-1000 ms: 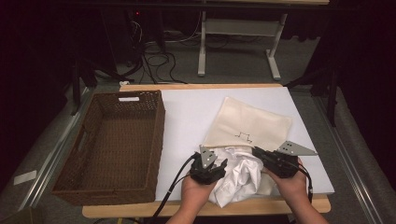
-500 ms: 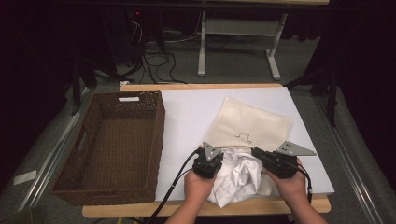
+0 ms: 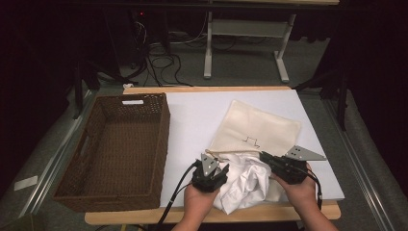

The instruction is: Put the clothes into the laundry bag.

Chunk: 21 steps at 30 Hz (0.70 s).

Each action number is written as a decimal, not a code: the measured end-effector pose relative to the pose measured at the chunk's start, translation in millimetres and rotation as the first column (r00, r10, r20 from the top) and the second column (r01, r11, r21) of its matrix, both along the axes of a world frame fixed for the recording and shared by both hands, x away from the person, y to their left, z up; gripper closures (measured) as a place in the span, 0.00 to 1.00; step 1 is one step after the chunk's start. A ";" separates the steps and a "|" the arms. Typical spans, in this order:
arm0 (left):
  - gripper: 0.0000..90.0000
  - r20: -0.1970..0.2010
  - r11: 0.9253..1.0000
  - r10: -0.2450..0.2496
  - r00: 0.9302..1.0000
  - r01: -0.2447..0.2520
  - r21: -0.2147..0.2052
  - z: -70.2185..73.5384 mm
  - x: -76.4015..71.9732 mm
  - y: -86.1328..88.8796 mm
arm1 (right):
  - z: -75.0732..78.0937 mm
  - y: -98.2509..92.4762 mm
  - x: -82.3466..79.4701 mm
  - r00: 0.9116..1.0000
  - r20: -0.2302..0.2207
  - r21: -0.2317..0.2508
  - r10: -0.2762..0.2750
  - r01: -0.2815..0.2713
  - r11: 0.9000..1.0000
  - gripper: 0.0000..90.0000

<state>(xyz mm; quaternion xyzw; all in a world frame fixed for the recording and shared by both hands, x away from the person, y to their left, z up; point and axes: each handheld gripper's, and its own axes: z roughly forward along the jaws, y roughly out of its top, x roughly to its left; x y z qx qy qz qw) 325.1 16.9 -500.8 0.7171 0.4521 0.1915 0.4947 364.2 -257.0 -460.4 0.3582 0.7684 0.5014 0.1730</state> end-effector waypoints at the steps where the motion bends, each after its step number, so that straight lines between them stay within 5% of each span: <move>1: 0.50 0.003 1.000 -0.014 1.000 0.014 -0.024 1.0 -4.9 -1.5 | 0.3 0.3 0.0 1.000 0.002 -0.003 0.002 -0.002 1.000 0.98; 3: 0.41 0.009 0.998 -0.034 0.999 0.035 -0.053 2.4 -9.0 -4.4 | 0.7 0.9 -0.2 1.000 0.005 -0.007 0.001 -0.001 1.000 0.98; 4: 0.36 0.022 0.993 -0.087 0.996 0.088 -0.084 5.0 -16.4 -13.7 | 0.8 1.1 -0.1 1.000 0.006 -0.008 0.001 -0.001 1.000 0.98; 9: 0.23 -0.027 0.975 -0.224 0.974 0.223 -0.017 -2.3 -22.3 -48.6 | 0.2 0.4 0.0 1.000 0.007 -0.008 0.001 -0.001 1.000 0.98; 11: 0.34 -0.069 0.962 -0.254 0.965 0.259 0.082 -10.0 -21.0 -58.3 | -0.1 0.1 -0.2 1.000 0.002 -0.003 -0.002 0.002 1.000 0.98; 13: 0.40 -0.094 0.962 -0.243 0.965 0.253 0.105 -14.1 -19.8 -61.8 | -0.4 0.0 -0.3 1.000 0.001 -0.004 -0.001 0.001 1.000 0.98; 15: 0.64 -0.100 0.964 -0.223 0.970 0.235 0.123 -14.5 -18.2 -64.5 | -0.3 0.8 -0.7 1.000 0.005 -0.007 0.000 0.000 1.000 0.98; 17: 0.84 -0.104 0.965 -0.218 0.970 0.230 0.122 -12.9 -16.4 -63.4 | -0.5 0.6 -0.4 1.000 0.005 -0.007 0.001 -0.001 1.000 0.98; 21: 0.90 -0.118 0.976 -0.195 0.974 0.205 0.079 -8.8 -11.7 -56.5 | 0.0 0.2 -1.0 1.000 0.005 -0.006 0.000 0.000 1.000 0.98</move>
